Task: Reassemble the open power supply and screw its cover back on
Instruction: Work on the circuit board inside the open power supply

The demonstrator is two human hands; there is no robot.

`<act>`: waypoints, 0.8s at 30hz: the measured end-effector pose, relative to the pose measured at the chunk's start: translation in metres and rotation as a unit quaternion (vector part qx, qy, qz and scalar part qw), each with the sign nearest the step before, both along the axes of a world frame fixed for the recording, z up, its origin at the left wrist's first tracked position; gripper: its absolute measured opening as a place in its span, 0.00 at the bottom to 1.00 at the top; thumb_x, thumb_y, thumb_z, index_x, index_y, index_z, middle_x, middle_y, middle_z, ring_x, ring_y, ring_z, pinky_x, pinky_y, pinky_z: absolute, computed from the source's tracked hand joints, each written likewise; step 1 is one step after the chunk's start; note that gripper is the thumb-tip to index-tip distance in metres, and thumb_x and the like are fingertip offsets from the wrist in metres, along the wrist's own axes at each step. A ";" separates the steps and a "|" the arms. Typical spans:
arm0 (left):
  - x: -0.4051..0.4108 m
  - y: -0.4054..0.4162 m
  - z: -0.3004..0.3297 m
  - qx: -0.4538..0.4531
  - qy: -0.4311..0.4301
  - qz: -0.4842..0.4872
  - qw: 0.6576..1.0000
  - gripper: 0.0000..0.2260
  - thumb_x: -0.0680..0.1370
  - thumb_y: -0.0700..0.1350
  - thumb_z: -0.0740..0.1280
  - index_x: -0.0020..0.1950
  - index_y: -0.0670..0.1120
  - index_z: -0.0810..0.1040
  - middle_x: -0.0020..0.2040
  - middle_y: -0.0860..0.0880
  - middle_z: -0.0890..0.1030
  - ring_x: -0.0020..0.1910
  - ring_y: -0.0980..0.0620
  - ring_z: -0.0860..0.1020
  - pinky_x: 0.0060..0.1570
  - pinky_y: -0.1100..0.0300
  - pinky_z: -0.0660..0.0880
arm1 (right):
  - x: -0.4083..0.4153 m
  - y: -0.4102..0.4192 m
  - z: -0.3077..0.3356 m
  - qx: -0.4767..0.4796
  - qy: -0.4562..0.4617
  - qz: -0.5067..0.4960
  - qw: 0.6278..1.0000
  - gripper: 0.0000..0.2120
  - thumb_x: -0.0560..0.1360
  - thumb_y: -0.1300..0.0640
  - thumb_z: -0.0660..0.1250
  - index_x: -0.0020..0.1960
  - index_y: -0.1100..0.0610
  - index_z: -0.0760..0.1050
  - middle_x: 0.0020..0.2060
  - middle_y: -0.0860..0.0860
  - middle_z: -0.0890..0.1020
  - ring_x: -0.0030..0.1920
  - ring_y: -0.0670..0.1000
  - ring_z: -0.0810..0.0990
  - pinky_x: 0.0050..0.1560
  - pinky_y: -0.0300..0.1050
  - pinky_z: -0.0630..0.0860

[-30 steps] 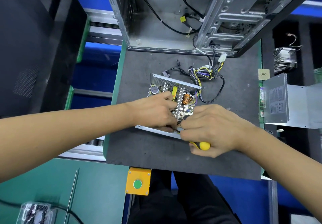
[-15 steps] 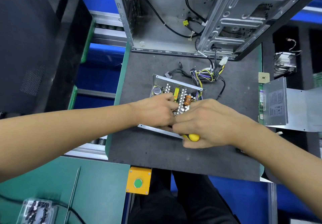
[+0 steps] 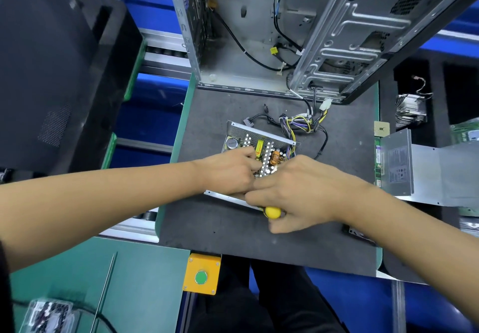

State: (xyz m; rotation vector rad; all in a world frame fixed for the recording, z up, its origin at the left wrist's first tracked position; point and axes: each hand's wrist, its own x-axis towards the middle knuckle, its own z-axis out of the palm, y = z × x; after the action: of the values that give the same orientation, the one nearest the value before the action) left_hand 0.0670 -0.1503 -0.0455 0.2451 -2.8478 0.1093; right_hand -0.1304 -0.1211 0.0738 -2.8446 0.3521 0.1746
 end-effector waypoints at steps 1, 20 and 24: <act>-0.001 0.000 0.002 0.005 0.004 0.000 1.000 0.16 0.74 0.40 0.56 0.26 0.50 0.70 0.24 0.51 0.71 0.30 0.48 0.71 0.44 0.55 0.65 | -0.001 -0.002 0.004 -0.004 0.010 0.006 1.000 0.12 0.68 0.46 0.62 0.42 0.49 0.61 0.36 0.47 0.74 0.28 0.54 0.62 0.24 0.44 0.67; 0.000 0.001 0.003 0.048 0.023 -0.017 0.998 0.16 0.79 0.46 0.60 0.33 0.53 0.60 0.24 0.52 0.71 0.33 0.48 0.69 0.44 0.56 0.63 | 0.003 0.001 0.003 -0.062 0.012 0.090 0.994 0.07 0.79 0.51 0.62 0.51 0.54 0.71 0.33 0.52 0.75 0.26 0.56 0.72 0.30 0.48 0.75; -0.001 0.001 0.003 0.028 0.008 0.006 1.000 0.20 0.79 0.48 0.58 0.26 0.50 0.70 0.23 0.52 0.70 0.32 0.49 0.71 0.44 0.55 0.64 | 0.006 0.000 0.011 -0.060 0.052 0.112 0.991 0.11 0.74 0.49 0.62 0.54 0.51 0.67 0.38 0.50 0.76 0.34 0.54 0.77 0.35 0.46 0.73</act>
State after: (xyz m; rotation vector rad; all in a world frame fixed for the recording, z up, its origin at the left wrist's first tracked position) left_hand 0.0660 -0.1494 -0.0424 0.2732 -2.8364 0.0285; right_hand -0.1244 -0.1212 0.0850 -2.9977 0.0649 0.3579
